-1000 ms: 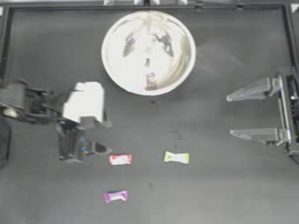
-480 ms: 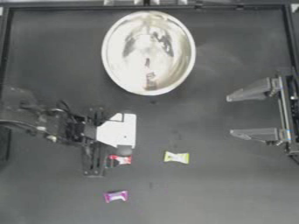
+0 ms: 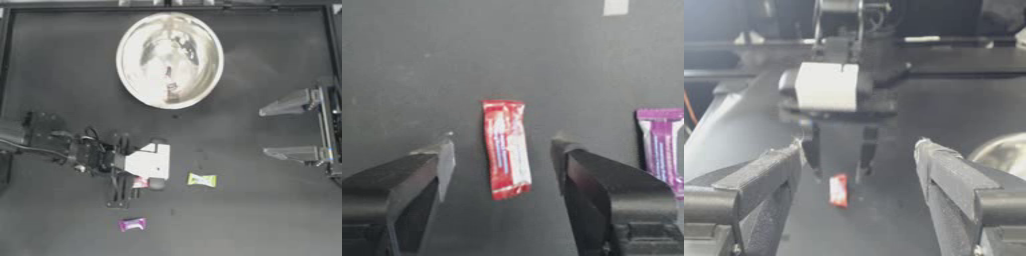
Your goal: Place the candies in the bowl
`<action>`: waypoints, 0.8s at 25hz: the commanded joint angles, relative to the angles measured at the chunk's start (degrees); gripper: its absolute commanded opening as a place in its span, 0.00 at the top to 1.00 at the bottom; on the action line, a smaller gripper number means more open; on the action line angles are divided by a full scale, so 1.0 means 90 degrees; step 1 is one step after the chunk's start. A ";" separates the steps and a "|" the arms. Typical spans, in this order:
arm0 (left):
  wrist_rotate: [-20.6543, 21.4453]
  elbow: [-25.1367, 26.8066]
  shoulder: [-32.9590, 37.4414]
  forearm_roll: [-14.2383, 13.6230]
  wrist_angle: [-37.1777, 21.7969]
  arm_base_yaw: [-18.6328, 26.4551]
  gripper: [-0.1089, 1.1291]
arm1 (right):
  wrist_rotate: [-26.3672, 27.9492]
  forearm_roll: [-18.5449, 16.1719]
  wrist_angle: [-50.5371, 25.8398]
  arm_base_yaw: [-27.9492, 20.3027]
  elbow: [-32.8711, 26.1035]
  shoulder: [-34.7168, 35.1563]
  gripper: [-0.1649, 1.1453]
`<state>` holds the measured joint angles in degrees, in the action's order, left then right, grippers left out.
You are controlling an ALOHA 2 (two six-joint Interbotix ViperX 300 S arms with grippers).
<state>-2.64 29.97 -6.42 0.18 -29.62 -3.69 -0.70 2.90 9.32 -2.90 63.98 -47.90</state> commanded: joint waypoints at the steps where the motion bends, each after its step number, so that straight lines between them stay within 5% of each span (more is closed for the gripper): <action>1: -0.0088 -0.0176 -0.0029 -0.0010 -0.0010 -0.0020 0.18 | -0.0010 0.0020 0.0059 0.0010 -0.0088 0.0029 0.13; 12: -0.0146 -0.0312 -0.0381 -0.0059 -0.0166 -0.0039 0.24 | 0.0000 0.0059 0.0117 0.0010 -0.0078 0.0029 0.13; 14: -0.0146 -0.0312 -0.0391 -0.0068 -0.0205 -0.0039 0.34 | 0.0000 0.0059 0.0117 0.0010 -0.0078 0.0029 0.13; 20: 0.0010 -0.0322 -0.0400 -0.0107 -0.0479 -0.0146 0.86 | -0.0010 0.0059 0.0117 0.0010 -0.0107 0.0029 0.13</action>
<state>-2.90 27.95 -11.25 -0.35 -33.75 -4.48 -0.70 3.25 9.93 -2.90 63.98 -47.90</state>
